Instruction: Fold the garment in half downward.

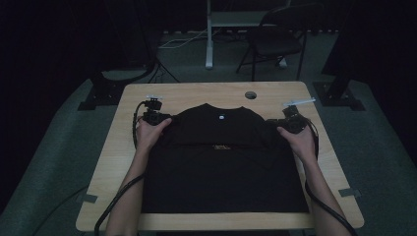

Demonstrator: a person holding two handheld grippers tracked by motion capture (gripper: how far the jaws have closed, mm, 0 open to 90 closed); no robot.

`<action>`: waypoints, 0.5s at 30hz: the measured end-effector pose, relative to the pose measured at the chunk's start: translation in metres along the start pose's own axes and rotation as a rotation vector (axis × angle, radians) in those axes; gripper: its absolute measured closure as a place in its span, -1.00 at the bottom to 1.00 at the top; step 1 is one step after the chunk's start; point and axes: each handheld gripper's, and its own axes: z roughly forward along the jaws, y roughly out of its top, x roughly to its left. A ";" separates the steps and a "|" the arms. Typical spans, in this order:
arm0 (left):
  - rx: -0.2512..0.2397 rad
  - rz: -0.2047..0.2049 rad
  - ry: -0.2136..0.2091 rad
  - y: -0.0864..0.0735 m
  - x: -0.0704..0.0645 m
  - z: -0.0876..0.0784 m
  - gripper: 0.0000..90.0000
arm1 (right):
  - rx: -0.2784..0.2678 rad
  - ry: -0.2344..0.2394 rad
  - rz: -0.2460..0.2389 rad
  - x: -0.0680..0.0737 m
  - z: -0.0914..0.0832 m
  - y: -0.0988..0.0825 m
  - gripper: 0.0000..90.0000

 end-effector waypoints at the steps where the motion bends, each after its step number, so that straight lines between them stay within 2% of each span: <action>1: 0.001 -0.001 0.000 0.001 0.000 0.000 -0.10 | 0.001 0.000 0.000 0.000 0.000 0.000 0.92; 2: 0.003 0.007 0.010 0.001 -0.001 0.001 -0.10 | 0.000 0.001 0.001 0.000 0.000 0.000 0.92; 8: 0.016 0.039 0.047 -0.001 -0.010 0.001 0.22 | -0.001 0.000 0.000 0.000 0.000 0.000 0.92; 11: 0.015 0.062 0.055 -0.002 -0.015 0.000 0.44 | -0.004 -0.004 -0.003 0.000 -0.001 0.001 0.92; 15: 0.009 0.112 0.055 -0.002 -0.023 -0.006 0.77 | -0.004 -0.006 -0.010 0.001 -0.003 0.001 0.92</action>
